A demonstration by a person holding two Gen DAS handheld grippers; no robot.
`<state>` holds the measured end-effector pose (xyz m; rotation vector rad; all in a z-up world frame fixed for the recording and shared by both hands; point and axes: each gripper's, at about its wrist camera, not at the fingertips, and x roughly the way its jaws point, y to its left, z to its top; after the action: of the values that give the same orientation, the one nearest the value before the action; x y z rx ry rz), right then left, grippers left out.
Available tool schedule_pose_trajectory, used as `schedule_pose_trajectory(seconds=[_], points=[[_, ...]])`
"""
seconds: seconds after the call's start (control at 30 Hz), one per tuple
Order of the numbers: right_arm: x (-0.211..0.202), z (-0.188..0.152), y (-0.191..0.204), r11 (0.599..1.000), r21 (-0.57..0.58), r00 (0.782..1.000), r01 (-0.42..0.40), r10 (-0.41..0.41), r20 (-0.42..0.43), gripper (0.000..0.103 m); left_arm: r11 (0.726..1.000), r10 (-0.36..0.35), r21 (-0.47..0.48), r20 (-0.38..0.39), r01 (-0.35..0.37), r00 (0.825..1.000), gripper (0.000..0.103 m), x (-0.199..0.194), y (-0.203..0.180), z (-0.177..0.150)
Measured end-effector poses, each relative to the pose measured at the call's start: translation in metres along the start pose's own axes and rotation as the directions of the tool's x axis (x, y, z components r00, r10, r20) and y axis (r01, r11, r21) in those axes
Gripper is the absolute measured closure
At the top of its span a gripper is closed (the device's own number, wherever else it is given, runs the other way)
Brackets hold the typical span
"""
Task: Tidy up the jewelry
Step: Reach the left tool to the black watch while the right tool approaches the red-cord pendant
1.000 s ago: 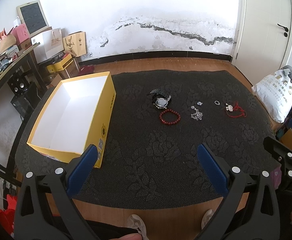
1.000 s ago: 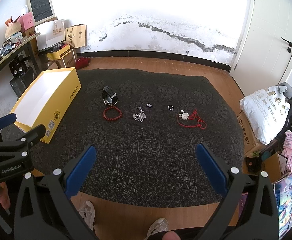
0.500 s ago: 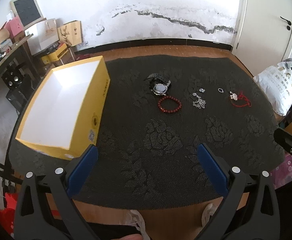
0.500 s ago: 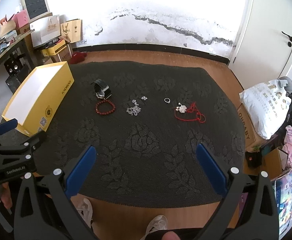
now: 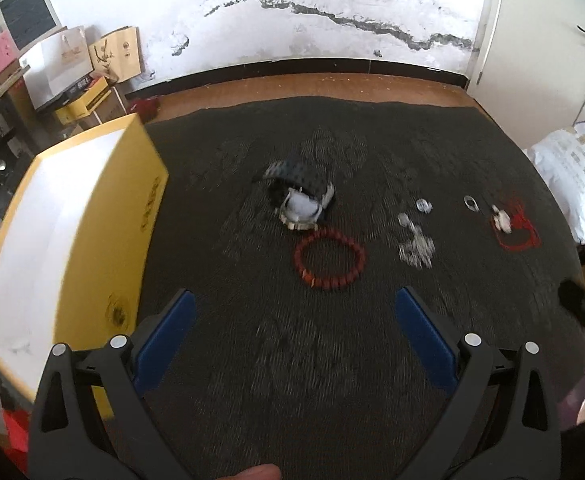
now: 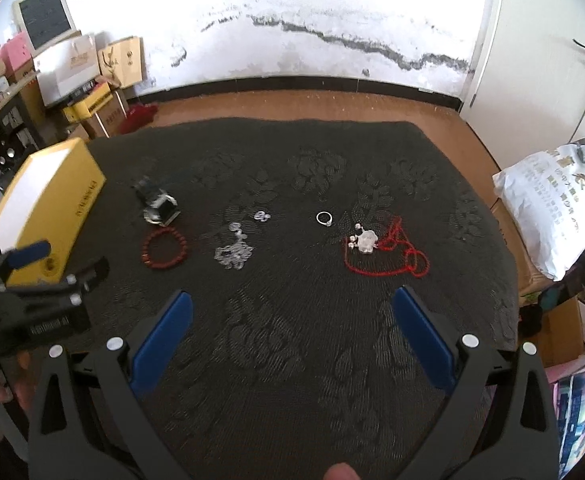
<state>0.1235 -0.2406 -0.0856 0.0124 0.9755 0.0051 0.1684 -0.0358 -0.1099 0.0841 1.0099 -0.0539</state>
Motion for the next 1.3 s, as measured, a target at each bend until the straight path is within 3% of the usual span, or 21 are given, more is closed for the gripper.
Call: schedule_pose_trajectory(seconds=[0.4, 0.73, 0.83, 1.3], points=[[0.071, 0.014, -0.016, 1.000, 0.023, 0.998, -0.007, 0.008, -0.063, 0.006, 1.000, 0.017, -0.008, -0.042, -0.017, 0.999, 0.006, 0.085, -0.019, 0.041], [0.089, 0.017, -0.018, 1.000, 0.008, 0.997, -0.009, 0.010, -0.075, 0.006, 0.999, 0.045, -0.026, -0.093, -0.047, 0.995, 0.006, 0.134, -0.008, 0.055], [0.090, 0.018, -0.019, 1.000, 0.009, 0.997, -0.010, 0.010, -0.074, 0.006, 0.999, 0.032, -0.030, -0.120, -0.036, 0.992, 0.006, 0.144, -0.006, 0.054], [0.094, 0.018, -0.032, 0.999, 0.049, 0.997, -0.008, 0.012, -0.079, 0.006, 1.000, -0.005, -0.031, -0.083, 0.003, 0.997, 0.006, 0.146, -0.001, 0.048]])
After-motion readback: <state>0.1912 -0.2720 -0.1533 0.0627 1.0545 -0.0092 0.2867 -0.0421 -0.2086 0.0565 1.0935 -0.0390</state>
